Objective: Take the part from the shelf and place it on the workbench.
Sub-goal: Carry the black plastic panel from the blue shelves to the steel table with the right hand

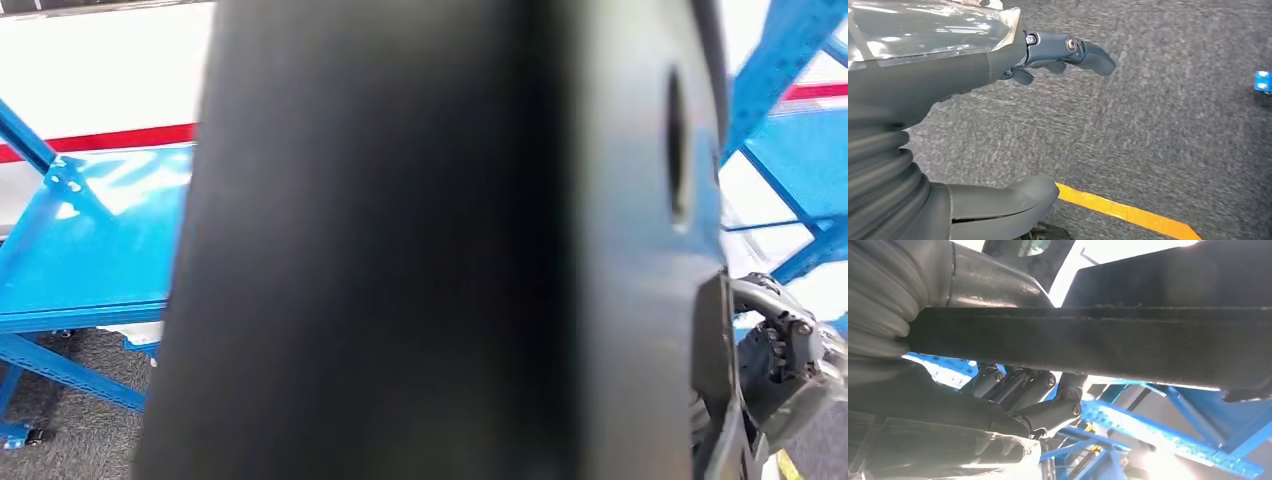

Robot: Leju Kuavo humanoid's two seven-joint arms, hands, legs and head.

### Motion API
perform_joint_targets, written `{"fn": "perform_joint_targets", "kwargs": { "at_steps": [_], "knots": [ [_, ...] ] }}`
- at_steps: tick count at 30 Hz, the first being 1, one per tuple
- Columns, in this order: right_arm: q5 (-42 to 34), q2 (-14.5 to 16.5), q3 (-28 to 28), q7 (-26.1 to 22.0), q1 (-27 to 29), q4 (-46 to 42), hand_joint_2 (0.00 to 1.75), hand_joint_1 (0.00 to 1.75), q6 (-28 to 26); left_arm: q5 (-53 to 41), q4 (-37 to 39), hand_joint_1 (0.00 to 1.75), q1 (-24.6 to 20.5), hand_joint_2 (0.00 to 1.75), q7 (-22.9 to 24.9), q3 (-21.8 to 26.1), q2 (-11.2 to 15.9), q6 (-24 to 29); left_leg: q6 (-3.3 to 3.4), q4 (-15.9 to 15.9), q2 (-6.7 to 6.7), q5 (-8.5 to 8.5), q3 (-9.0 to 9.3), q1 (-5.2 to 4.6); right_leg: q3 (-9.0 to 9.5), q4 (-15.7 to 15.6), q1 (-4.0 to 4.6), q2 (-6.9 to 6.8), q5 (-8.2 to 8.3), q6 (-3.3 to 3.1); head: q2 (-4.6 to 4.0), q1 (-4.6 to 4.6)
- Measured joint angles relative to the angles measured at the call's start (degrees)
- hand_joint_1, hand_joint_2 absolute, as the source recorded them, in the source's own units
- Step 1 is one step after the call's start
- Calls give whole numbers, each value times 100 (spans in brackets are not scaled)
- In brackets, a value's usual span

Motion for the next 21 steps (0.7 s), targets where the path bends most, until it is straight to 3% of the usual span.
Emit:
{"fn": "perform_joint_targets", "kwargs": {
  "at_steps": [2, 3, 4, 5, 8, 10, 13, 15, 17, 18, 19, 20, 21],
  "knots": [
    [-87, 21, -66, -35, 72, -10, 175, 175, 32, 3, 0, 0, 6, 175, 26, 19, 0, 2, -81, 759, 1, -493, -253, 51, -100, 4, 0, -10, 72, -30, 0, -85],
    [-99, 31, -103, -17, 102, -10, 175, 175, 78, 4, 0, 0, 10, 175, 36, 32, 1, 2, -111, 1052, 2, -637, -324, 78, -152, 7, -2, -13, 113, -24, 0, -106],
    [-80, 39, -144, 42, 127, -10, 175, 175, 151, 6, 0, 0, 14, 175, 42, 44, 2, 1, -132, 1141, 3, -664, -294, 103, -201, 8, -7, -14, 153, -12, 0, -113],
    [-35, 46, -192, 128, 147, -9, 175, 175, 243, 8, 0, 0, 16, 175, 46, 55, 5, 0, -148, 975, 5, -582, -135, 128, -244, 9, -16, -12, 189, 13, 0, -117],
    [100, 57, -352, 358, 173, -7, 175, 175, 450, 12, -2, 0, 3, 175, 49, 68, 15, -8, -161, -284, -19, -191, 700, 179, -325, 21, -18, -2, 289, 110, 0, -118],
    [119, 61, -422, 392, 177, -8, 175, 175, 490, 12, -1, 0, -3, 175, 49, 72, 15, -13, -99, -631, -54, -118, 889, 150, -350, 22, 4, -5, 357, 201, 0, -112],
    [234, 67, -500, 533, 158, 7, 175, 175, 712, -14, 0, 0, 10, 175, 62, 88, 16, -14, 81, -626, -33, 18, 755, 100, -418, 31, -6, 0, 409, 330, -1, -104],
    [475, 68, -557, 749, -10, 161, 175, 175, 1103, -83, -2, 0, 5, 175, 99, 101, 18, -24, 211, -656, 29, 162, 600, 99, -596, 368, -2, 7, 72, 280, -1, -82],
    [790, 82, -589, 944, -403, 587, 175, 175, 1572, -169, -4, 0, -18, 175, 135, 103, 13, -74, 274, -647, 91, 299, 441, 71, -815, 1104, -1, 9, -448, 199, -2, -62],
    [967, 111, -589, 1034, -681, 901, 175, 175, 1809, -217, -4, 0, -39, 175, 151, 99, 9, -119, 281, -642, 118, 371, 357, 50, -863, 1456, 2, 9, -590, 210, -2, -61],
    [1157, 156, -574, 1140, -980, 1243, 175, 175, 2027, -267, -5, 0, -72, 175, 168, 91, 5, -168, 285, -634, 138, 446, 271, 30, -835, 1657, 2, 8, -606, 251, -2, -61],
    [1345, 212, -545, 1263, -1278, 1589, 175, 175, 2198, -313, -5, 0, -114, 175, 193, 77, 4, -217, 285, -627, 150, 520, 185, 12, -708, 1656, 2, 7, -522, 301, -2, -62],
    [1509, 274, -511, 1392, -1557, 1923, 175, 175, 2324, -355, -6, 0, -161, 175, 221, 62, 4, -260, 282, -621, 150, 591, 95, -3, -478, 1435, 7, 7, -388, 338, -2, -61]
  ]
}}
